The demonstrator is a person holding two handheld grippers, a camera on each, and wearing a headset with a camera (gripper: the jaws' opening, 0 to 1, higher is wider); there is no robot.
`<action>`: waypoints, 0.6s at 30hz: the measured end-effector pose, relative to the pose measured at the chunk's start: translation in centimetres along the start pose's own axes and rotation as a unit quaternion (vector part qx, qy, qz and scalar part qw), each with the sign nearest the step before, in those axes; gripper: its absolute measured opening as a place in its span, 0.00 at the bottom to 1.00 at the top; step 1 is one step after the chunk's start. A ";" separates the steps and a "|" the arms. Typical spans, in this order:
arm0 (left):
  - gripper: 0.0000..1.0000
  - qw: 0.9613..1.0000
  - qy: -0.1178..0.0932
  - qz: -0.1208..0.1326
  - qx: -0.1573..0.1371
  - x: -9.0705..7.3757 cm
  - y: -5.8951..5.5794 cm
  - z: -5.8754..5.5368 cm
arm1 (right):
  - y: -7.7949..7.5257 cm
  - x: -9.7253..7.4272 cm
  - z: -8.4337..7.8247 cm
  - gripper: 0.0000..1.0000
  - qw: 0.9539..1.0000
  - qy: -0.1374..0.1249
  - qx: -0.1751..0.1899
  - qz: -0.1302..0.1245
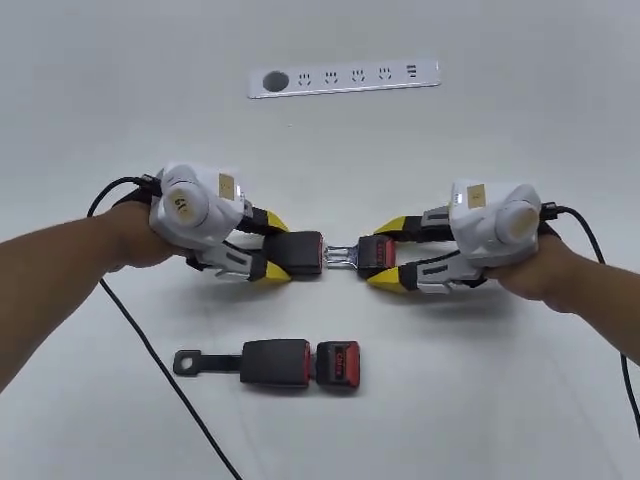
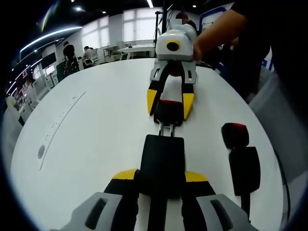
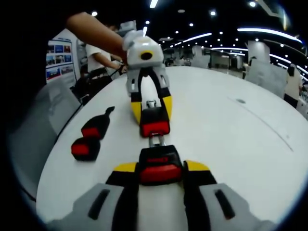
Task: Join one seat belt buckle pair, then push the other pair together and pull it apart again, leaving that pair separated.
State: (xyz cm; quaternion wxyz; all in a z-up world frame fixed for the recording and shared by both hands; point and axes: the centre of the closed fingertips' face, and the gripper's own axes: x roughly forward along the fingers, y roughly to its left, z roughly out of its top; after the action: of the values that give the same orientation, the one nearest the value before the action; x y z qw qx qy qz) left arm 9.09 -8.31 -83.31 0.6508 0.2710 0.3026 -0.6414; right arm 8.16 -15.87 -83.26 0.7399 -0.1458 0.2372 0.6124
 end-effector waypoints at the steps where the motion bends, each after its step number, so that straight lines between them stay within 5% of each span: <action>1: 0.35 1.000 0.000 0.000 0.001 0.0 0.0 0.0 | 0.1 0.2 0.1 0.36 1.000 0.000 -0.001 0.001; 18: 0.35 1.000 0.005 -0.005 0.013 0.1 -0.1 0.0 | 0.7 1.2 0.7 0.36 1.000 0.025 -0.010 0.008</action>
State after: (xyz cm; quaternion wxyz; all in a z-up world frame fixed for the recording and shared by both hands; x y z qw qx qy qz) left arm 9.03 -8.33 -83.36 0.6425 0.2814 0.2988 -0.6471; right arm 7.77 -14.41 -83.23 0.7271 -0.1666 0.2507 0.6171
